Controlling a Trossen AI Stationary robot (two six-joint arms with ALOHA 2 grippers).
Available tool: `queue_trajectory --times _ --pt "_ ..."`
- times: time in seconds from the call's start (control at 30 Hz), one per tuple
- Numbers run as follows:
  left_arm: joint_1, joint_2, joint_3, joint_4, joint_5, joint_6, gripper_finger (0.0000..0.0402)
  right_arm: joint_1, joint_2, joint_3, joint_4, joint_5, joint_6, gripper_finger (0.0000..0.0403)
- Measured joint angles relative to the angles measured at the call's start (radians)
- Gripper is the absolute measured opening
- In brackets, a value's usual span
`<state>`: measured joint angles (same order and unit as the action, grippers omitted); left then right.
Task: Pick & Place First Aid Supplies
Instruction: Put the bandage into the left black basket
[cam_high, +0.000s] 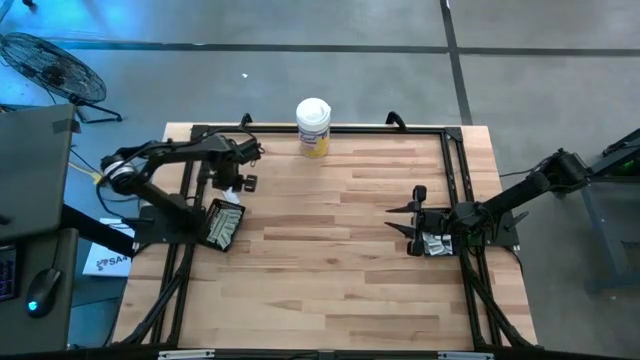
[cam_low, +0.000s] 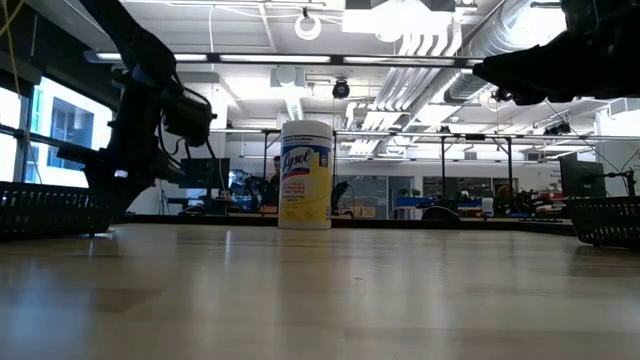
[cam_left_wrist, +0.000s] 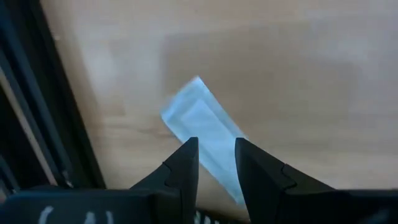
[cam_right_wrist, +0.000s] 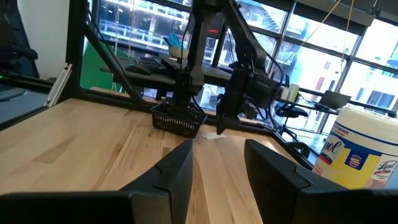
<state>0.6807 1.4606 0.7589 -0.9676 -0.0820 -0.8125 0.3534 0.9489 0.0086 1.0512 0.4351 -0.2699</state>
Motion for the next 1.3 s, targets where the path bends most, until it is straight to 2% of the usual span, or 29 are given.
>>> queue_trajectory --times 0.1,0.3,0.6,0.93,1.07,1.3 --pt "0.001 0.028 0.000 0.027 -0.033 -0.012 0.0101 0.000 0.000 0.000 0.000 0.000 0.000 0.0138" --pt "0.044 0.029 0.000 0.139 -0.036 -0.034 0.0101 0.000 0.000 0.000 0.000 0.000 0.000 0.0138" --pt "0.079 0.029 -0.001 0.020 -0.065 -0.110 0.0101 0.000 0.000 0.000 -0.001 0.000 0.000 0.0138" --pt "0.078 0.026 -0.061 0.096 -0.077 -0.144 0.0102 0.000 0.000 0.000 -0.001 0.000 0.000 0.0138" --pt "0.078 0.026 -0.077 0.122 -0.093 -0.123 0.0102 0.000 0.000 0.000 -0.001 0.000 0.000 0.0138" --pt "0.078 0.026 -0.077 0.310 -0.131 -0.015 0.0101 0.000 0.000 0.000 -0.001 -0.001 0.000 0.0138"
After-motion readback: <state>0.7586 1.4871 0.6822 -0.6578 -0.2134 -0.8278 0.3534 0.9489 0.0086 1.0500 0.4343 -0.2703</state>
